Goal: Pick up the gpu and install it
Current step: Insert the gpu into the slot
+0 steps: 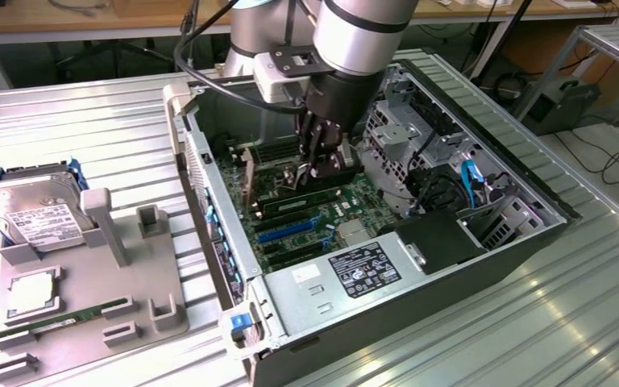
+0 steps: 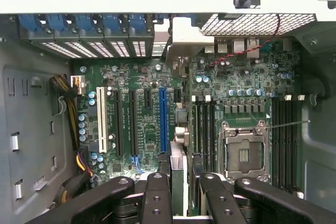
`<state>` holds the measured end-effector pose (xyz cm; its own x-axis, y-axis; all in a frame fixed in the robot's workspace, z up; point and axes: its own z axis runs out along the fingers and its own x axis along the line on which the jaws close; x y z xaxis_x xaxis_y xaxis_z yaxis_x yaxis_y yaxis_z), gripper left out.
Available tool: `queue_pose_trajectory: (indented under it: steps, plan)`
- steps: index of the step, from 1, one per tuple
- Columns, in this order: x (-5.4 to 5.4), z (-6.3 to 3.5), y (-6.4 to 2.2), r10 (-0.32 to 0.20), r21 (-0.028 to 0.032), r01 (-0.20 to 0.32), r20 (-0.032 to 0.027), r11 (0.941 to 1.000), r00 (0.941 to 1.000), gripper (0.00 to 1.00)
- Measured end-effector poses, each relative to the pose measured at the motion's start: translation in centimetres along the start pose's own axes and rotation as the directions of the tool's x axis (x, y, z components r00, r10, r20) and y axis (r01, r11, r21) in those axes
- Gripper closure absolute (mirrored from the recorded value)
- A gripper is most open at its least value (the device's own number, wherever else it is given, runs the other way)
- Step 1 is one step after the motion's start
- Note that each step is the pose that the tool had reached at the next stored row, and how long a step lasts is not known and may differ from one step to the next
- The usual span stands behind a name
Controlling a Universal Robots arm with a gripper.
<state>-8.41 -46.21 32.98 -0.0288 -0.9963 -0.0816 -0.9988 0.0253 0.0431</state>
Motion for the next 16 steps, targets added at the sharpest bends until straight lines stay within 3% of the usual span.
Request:
queue_pose_trajectory:
  steps: [7,8,11,16]
  plan:
    - [0.5,0.04,-0.01,0.000,0.0000,0.000,0.0000,1.0000,1.0000,0.74]
    - [1.2,0.13,-0.04,0.000,0.0000,0.000,0.0000,1.0000,1.0000,0.74]
    - [2.2,1.25,-0.11,0.000,0.0000,0.000,0.0000,1.0000,1.0000,0.74]
    - [2.5,2.04,-0.15,0.000,0.0000,0.000,0.0000,1.0000,1.0000,0.74]
